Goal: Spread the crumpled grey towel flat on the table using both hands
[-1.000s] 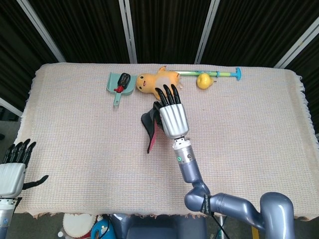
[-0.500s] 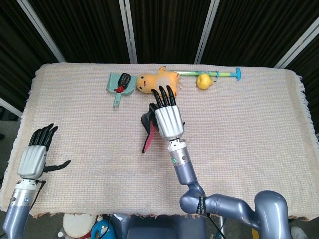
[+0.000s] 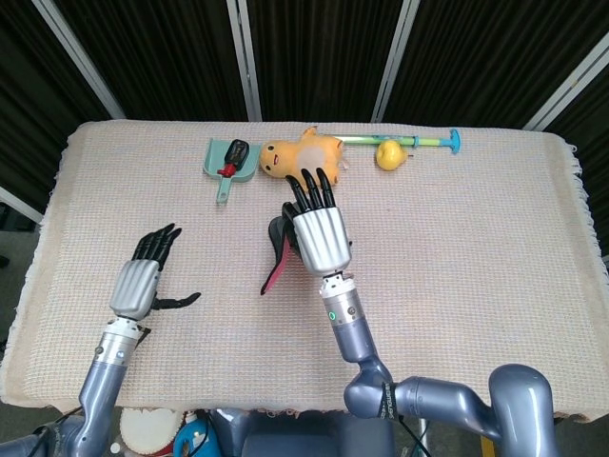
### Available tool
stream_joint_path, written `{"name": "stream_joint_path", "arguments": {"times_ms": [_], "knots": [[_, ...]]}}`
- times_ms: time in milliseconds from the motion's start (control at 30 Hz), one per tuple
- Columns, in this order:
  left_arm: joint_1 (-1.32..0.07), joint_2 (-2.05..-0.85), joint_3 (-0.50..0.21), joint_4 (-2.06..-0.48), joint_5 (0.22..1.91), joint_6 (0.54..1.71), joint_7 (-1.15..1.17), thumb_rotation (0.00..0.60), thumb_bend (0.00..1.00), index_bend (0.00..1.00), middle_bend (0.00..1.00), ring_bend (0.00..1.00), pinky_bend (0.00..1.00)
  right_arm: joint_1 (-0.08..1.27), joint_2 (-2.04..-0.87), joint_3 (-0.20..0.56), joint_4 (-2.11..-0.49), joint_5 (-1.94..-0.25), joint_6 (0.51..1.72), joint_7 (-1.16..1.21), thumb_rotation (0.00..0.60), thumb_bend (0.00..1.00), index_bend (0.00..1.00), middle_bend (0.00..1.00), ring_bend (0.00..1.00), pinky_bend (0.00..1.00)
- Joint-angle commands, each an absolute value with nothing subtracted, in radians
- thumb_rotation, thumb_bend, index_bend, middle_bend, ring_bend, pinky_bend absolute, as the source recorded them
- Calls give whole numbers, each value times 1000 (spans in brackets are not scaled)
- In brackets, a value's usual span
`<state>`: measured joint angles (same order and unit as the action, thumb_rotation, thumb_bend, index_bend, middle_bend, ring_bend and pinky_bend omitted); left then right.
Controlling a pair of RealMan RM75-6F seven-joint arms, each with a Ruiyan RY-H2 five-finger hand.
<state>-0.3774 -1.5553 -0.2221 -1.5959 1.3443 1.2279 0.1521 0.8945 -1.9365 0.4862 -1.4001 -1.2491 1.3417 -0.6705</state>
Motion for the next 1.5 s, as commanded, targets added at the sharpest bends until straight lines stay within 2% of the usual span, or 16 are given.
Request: {"name": "stream_joint_path", "arguments": {"times_ms": [33, 433, 800, 1000, 1133, 1233, 1400, 1500], "knots": [[-410, -1610, -221, -1587, 1318, 1205, 192, 600, 36, 0, 0, 0, 0, 894, -1937, 483, -1408, -1246, 1346, -675, 600, 601, 553, 196, 95, 65], [-473, -1785, -242, -1534, 1273, 1208, 240, 600, 39, 0, 0, 0, 0, 899, -1936, 467, -1427, -1244, 1363, -701, 600, 601, 553, 196, 95, 65], [-531, -1876, -267, -1484, 1243, 1195, 285, 600, 51, 8, 0, 0, 0, 897, -1931, 454, -1446, -1247, 1379, -716, 600, 601, 553, 196, 95, 65], [-545, -1897, -272, -1464, 1237, 1200, 291, 600, 118, 48, 0, 0, 0, 891, -1923, 452, -1464, -1245, 1386, -717, 600, 601, 552, 196, 95, 65], [-550, -1897, -280, -1456, 1235, 1205, 283, 600, 210, 148, 0, 0, 0, 884, -1912, 447, -1475, -1246, 1391, -720, 600, 601, 553, 196, 95, 65], [-552, -1890, -284, -1454, 1240, 1209, 272, 600, 268, 298, 0, 0, 0, 878, -1903, 444, -1482, -1246, 1395, -720, 600, 600, 552, 196, 95, 65], [-561, -1873, -291, -1461, 1244, 1206, 261, 600, 298, 445, 0, 0, 0, 869, -1894, 442, -1492, -1239, 1399, -719, 600, 601, 553, 196, 95, 65], [-565, -1864, -291, -1471, 1247, 1204, 260, 600, 298, 488, 0, 0, 0, 865, -1889, 439, -1492, -1236, 1400, -720, 600, 601, 553, 196, 95, 65]]}}
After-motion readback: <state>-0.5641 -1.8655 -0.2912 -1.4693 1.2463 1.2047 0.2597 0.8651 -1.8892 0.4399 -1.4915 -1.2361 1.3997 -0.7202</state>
